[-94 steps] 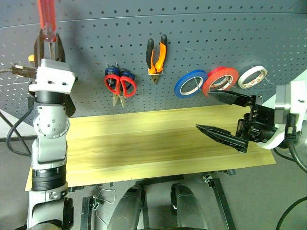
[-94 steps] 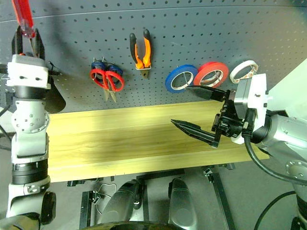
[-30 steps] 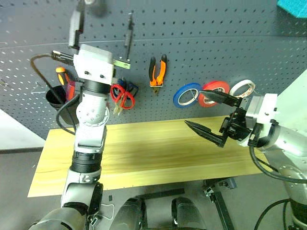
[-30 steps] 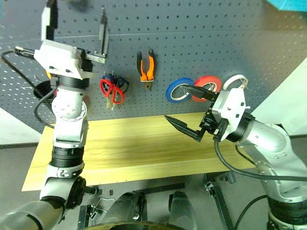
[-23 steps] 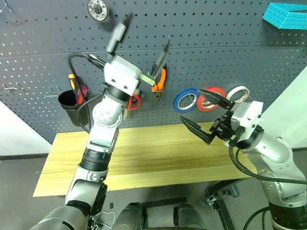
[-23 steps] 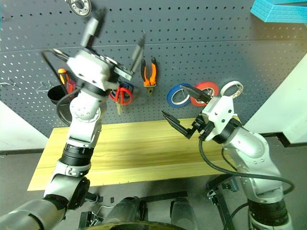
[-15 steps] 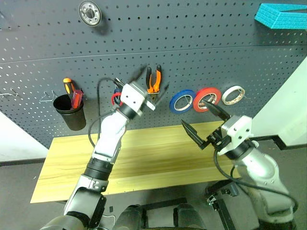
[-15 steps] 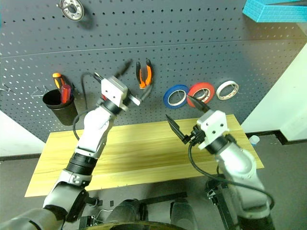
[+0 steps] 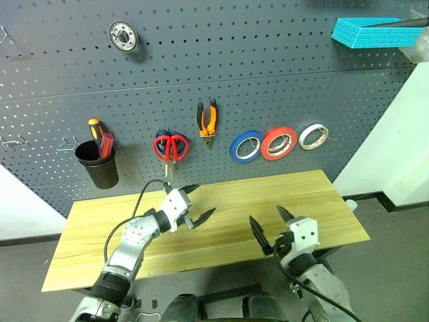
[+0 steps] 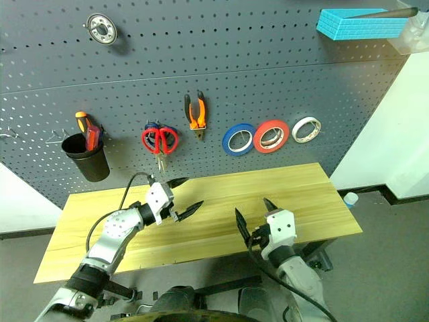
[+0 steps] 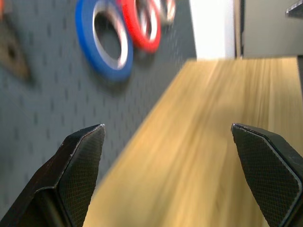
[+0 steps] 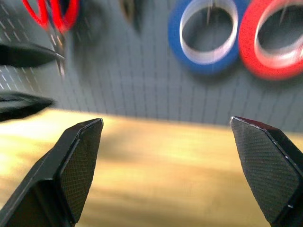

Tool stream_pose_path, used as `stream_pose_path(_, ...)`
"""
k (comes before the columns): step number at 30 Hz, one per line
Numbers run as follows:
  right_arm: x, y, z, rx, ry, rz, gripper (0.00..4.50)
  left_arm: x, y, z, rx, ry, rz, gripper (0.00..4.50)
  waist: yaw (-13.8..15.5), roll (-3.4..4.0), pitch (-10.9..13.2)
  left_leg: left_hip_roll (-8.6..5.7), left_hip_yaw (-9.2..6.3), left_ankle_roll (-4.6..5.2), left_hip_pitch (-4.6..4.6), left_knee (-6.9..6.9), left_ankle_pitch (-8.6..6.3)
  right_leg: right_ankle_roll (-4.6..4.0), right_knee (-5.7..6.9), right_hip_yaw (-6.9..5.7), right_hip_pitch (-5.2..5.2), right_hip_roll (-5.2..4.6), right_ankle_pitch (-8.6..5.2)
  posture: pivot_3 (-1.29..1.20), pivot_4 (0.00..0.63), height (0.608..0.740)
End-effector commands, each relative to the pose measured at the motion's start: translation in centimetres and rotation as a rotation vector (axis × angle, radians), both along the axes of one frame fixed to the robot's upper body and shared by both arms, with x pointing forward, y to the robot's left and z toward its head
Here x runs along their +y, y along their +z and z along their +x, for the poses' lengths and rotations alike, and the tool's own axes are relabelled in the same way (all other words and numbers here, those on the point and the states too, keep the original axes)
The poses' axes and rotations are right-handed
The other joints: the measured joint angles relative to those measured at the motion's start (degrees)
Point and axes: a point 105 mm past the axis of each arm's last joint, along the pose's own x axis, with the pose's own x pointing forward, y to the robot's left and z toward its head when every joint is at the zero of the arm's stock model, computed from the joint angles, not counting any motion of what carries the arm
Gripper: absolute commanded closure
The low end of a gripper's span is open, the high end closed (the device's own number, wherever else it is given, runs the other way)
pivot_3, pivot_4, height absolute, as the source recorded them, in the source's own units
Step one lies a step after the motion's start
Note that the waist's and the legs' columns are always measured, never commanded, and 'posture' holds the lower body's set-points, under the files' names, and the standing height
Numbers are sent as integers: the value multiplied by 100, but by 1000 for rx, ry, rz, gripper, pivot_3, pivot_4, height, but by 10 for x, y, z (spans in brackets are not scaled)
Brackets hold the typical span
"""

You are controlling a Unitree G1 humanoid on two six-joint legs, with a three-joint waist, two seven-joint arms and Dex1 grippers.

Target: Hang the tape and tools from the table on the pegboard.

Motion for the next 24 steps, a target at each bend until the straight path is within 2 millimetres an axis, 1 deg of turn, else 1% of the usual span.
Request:
stream_pose_path(1, 15, -4, -9, 3, 38, 34, 0, 27, -1, -2, 12, 95, -5, 43, 59, 0, -3, -1, 0, 13, -4, -2, 3, -2, 7, 0, -11, 4, 6, -2, 0, 725)
stream_pose_path(5, 15, -10, -17, 17, 55, 53, 0, 45, -4, -9, 26, 154, 3, 43, 222, -7, -11, -5, 0, 17, -12, -2, -15, 11, 14, -1, -27, 6, 8, 18, 0, 725)
stream_pose_path(8, 10, -26, -27, 57, 65, 94, 0, 56, -4, -20, 61, 208, -55, 43, 319, -21, -27, -6, 2, 21, -2, -2, -20, 11, 9, -3, -13, 5, 4, 43, 0, 725)
stream_pose_path(9, 10, -34, -30, 66, 83, 99, 0, 59, -6, -23, 74, 215, -68, 43, 344, -24, -29, -4, 4, 23, 2, -2, -23, -2, 6, -3, -7, 5, -5, 60, 0, 725)
stream_pose_path(10, 9, -40, -30, 68, 105, 102, 0, 57, -7, -25, 71, 205, -74, 43, 356, -29, -32, -4, 3, 24, 4, -2, -25, -3, 3, -3, -4, 4, -6, 68, 0, 725)
stream_pose_path(12, 7, -47, -26, 59, 118, 99, 0, 60, -6, -22, 57, 202, -68, 43, 392, -26, -29, -4, 2, 24, 2, 1, -25, -5, 1, -4, -1, 4, -8, 92, 0, 725)
stream_pose_path(15, 4, -57, -27, 64, 143, 117, 0, 60, -4, -25, 67, 190, -66, 43, 466, -23, -36, -4, 2, 9, 9, 5, -33, -7, 3, -5, 1, 8, -8, 117, 0, 725)
stream_pose_path(18, 17, -65, -26, 71, 193, 102, 0, 58, -3, -27, 70, 192, -80, 43, 500, -26, -39, 1, -1, 9, 11, 3, -33, -10, 4, -2, 1, 16, -9, 120, 0, 725)
stream_pose_path(21, 22, -58, -21, 46, 199, 112, 0, 52, -7, -29, 88, 173, -95, 43, 513, -23, -42, 0, -1, 23, 6, 0, -25, -10, 4, -2, -7, 16, -9, 99, 0, 725)
stream_pose_path(24, 15, -54, -17, 35, 171, 115, 0, 41, -16, -29, 111, 145, -104, 43, 521, -23, -43, -4, -1, 23, 4, 0, -26, -8, 3, -1, -6, 13, -9, 72, 0, 725)
